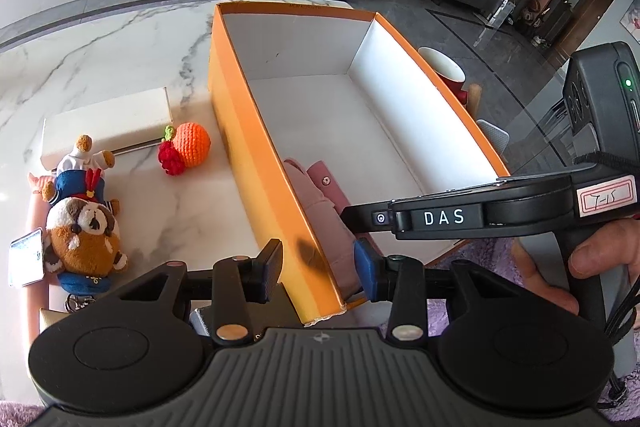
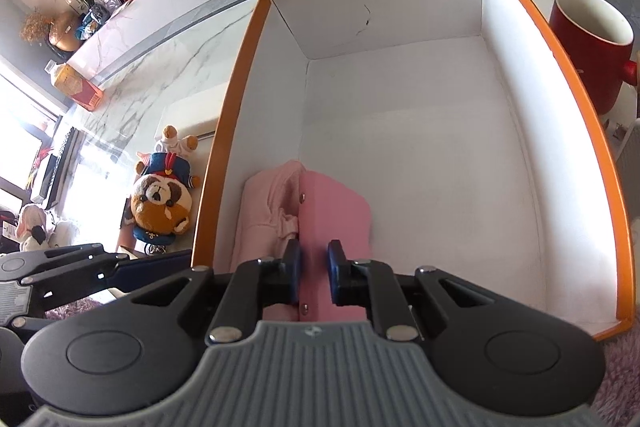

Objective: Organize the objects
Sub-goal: 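Lower both items onto the box floor and open both grippers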

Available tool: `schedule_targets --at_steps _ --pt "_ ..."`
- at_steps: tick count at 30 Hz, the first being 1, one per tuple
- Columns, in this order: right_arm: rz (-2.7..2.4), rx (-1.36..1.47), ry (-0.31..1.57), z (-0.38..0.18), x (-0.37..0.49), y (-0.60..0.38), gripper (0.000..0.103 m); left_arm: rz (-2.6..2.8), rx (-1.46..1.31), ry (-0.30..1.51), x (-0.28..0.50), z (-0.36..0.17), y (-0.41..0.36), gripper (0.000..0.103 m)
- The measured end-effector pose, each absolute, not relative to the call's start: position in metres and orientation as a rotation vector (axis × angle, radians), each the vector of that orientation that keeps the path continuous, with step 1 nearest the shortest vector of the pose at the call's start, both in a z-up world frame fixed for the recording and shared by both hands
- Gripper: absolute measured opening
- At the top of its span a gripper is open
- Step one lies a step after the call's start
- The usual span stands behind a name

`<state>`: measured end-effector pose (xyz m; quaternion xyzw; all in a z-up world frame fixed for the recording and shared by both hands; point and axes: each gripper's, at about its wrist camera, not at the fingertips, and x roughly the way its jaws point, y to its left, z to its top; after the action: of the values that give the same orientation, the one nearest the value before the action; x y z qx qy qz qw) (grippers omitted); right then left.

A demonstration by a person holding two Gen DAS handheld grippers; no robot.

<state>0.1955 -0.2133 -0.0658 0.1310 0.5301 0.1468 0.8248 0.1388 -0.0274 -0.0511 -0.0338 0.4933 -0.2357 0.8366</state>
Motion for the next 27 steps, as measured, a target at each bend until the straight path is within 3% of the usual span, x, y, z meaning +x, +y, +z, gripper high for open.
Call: schedule_targets --at_steps 7,11,27 --pt "0.303 0.324 1.117 -0.066 0.194 -0.221 0.019 -0.482 -0.064 1.035 0.137 -0.047 -0.028 0.046" --pt "0.295 0.339 1.101 -0.064 0.193 -0.226 0.031 -0.477 -0.062 1.031 0.136 -0.046 -0.028 0.046" --pt "0.313 0.339 1.039 -0.049 0.186 -0.231 0.043 -0.432 -0.065 0.992 0.122 -0.03 -0.008 0.046"
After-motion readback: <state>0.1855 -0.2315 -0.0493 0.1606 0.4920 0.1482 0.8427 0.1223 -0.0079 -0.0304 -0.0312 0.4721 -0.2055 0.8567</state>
